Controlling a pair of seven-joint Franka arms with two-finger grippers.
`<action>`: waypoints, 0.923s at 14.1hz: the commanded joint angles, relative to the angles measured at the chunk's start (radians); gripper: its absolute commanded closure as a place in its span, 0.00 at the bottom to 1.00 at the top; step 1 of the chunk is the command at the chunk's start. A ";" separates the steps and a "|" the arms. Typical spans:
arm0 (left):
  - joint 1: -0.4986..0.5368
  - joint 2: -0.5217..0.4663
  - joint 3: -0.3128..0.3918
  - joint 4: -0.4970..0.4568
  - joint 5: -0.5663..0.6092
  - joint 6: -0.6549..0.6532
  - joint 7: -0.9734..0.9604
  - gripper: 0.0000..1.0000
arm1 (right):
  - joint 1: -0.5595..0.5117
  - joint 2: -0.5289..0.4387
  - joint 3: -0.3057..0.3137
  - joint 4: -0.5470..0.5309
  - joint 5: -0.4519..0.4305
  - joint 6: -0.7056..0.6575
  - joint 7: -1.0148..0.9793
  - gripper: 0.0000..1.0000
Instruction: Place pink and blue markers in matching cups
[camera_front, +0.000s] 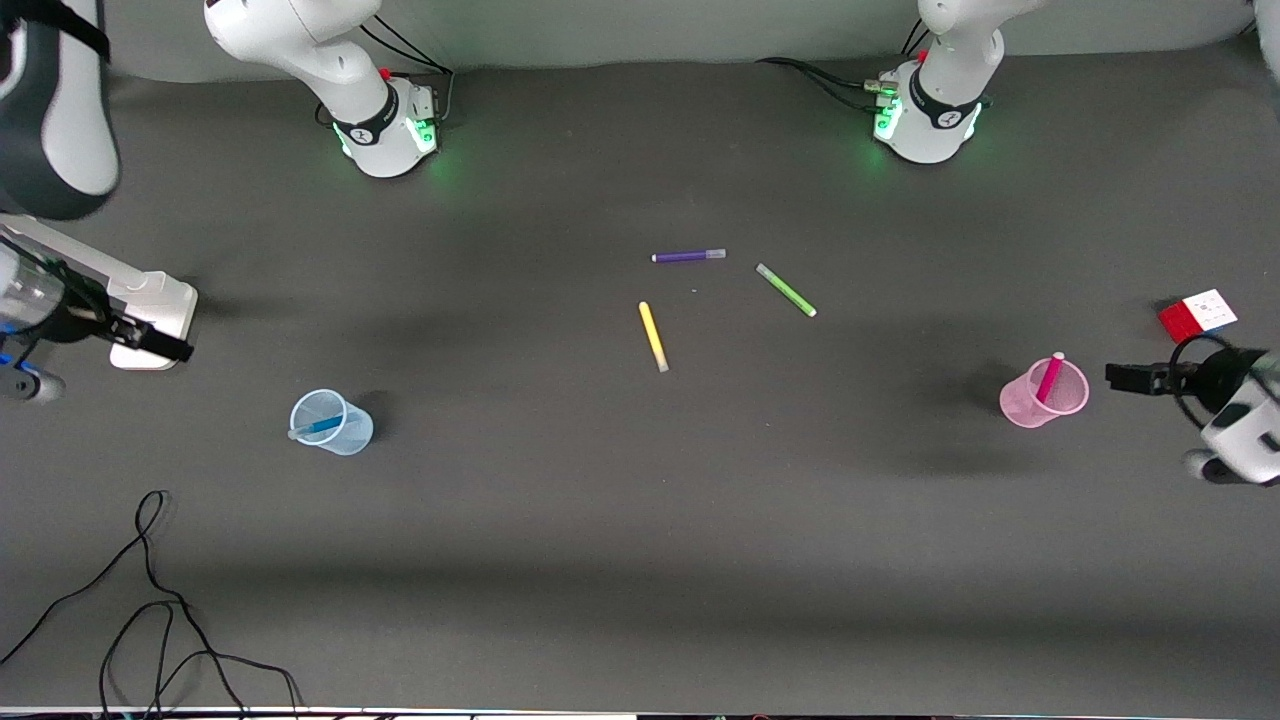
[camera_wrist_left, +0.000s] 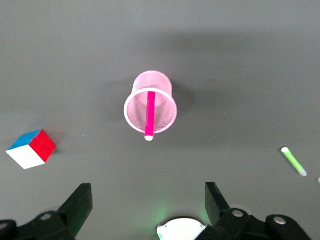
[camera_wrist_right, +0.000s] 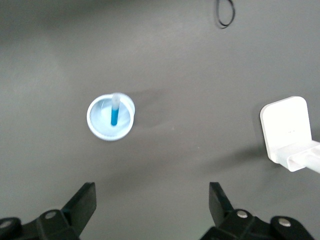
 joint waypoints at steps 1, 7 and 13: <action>0.010 -0.204 0.007 -0.230 -0.034 0.123 0.025 0.00 | 0.013 -0.084 -0.002 -0.030 0.018 -0.040 -0.093 0.00; -0.072 -0.438 0.070 -0.431 -0.136 0.253 0.001 0.00 | -0.260 -0.118 0.362 -0.023 0.027 -0.098 -0.096 0.00; -0.340 -0.450 0.286 -0.376 -0.146 0.236 -0.041 0.00 | -0.545 -0.125 0.640 0.035 0.124 -0.176 -0.178 0.00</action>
